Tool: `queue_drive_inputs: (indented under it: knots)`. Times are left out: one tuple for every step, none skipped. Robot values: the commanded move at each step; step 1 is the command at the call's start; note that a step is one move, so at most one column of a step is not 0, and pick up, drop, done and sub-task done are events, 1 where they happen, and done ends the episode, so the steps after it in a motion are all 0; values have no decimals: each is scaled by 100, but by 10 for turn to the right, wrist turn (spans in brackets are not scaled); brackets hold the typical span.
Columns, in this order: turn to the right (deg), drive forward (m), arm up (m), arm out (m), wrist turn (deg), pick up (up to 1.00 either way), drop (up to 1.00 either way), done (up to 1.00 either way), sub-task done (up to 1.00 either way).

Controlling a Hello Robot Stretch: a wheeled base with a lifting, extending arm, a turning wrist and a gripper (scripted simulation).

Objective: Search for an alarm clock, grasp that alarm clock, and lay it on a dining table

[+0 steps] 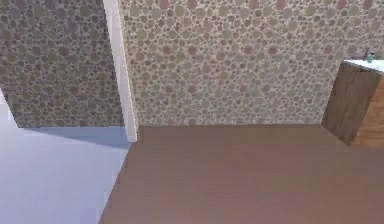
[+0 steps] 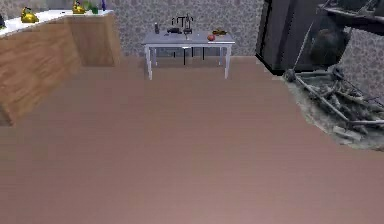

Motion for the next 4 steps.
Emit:
queue_drive_inputs:
  knots:
    - [-450,0,0,0,0,0,0,0,0]
    - [-450,0,0,0,0,0,0,0,0]
    - [-450,0,0,0,0,0,0,0,0]
    - [0,20,0,0,0,0,0,0,0]
